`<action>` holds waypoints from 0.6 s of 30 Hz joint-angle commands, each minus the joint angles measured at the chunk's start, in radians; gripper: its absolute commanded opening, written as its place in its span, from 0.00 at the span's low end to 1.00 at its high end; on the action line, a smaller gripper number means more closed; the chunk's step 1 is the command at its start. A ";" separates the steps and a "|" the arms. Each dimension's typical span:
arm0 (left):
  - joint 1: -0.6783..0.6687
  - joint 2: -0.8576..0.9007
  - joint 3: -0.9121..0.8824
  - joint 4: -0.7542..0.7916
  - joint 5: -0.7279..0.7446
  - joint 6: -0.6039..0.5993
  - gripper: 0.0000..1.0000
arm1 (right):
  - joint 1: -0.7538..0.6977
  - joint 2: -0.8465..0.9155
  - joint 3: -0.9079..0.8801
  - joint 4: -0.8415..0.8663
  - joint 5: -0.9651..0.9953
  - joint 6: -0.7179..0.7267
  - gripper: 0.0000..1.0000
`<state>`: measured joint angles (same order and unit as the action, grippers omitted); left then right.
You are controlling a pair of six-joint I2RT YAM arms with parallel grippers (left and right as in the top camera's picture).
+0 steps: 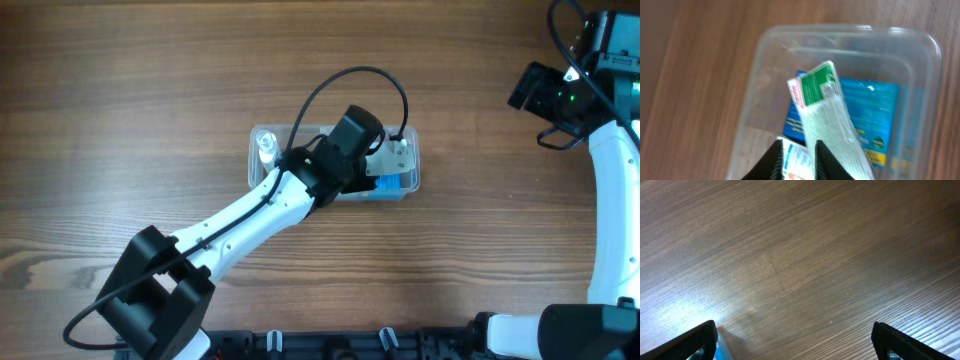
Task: Pack container
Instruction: 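Carry the Panadol box over the container's right side, then lower the Panadol box onto the blue box and release it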
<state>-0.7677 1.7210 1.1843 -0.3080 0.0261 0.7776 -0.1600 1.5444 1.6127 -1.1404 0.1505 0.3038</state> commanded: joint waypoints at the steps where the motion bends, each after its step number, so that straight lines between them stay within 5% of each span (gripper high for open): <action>1: 0.001 0.006 0.016 0.051 -0.001 -0.150 0.04 | -0.001 -0.005 0.010 0.003 0.006 -0.015 1.00; 6: -0.011 -0.021 0.021 -0.034 0.016 -0.429 0.04 | -0.001 -0.005 0.010 0.003 0.006 -0.016 1.00; 11: -0.015 -0.023 0.185 -0.346 0.117 -0.841 0.04 | -0.001 -0.005 0.010 0.003 0.006 -0.015 1.00; 18: -0.014 0.002 0.218 -0.456 0.122 -1.083 0.04 | -0.001 -0.005 0.010 0.003 0.006 -0.015 1.00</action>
<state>-0.7773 1.7111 1.3861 -0.7631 0.1295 -0.1864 -0.1600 1.5444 1.6127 -1.1404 0.1509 0.3038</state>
